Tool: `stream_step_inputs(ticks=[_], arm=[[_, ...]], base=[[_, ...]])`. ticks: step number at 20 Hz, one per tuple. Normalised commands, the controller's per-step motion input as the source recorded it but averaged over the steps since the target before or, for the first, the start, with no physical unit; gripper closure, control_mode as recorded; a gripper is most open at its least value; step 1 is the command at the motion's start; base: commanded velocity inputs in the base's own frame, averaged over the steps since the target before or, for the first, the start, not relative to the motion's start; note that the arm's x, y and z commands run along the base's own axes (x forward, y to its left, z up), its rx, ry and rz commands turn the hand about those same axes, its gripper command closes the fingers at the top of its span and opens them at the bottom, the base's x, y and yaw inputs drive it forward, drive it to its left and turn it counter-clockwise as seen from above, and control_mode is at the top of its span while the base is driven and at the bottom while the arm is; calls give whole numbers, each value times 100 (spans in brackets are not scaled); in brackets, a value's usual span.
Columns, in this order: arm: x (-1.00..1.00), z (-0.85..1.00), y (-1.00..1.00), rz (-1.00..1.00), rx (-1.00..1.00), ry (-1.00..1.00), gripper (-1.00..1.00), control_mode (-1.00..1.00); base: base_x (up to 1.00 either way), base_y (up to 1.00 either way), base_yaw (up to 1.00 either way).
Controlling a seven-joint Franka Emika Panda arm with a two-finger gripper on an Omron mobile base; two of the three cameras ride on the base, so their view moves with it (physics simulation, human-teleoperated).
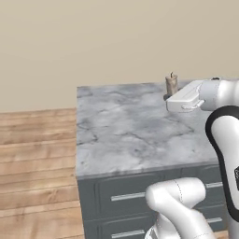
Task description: Get the candle and the beer from the cabinet and move them to the dining counter.
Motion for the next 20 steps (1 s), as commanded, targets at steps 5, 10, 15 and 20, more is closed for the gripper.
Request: stream_step_inputs(ticks=[5,10,15,20], arm=[[0,0,0,0,0,0,100,100],[0,0,0,0,0,0,100,100],[0,0,0,0,0,0,100,100],[0,0,0,0,0,0,100,100]], base=[[67,-30,0],[25,-6,0],[0,0,0],[0,0,0]])
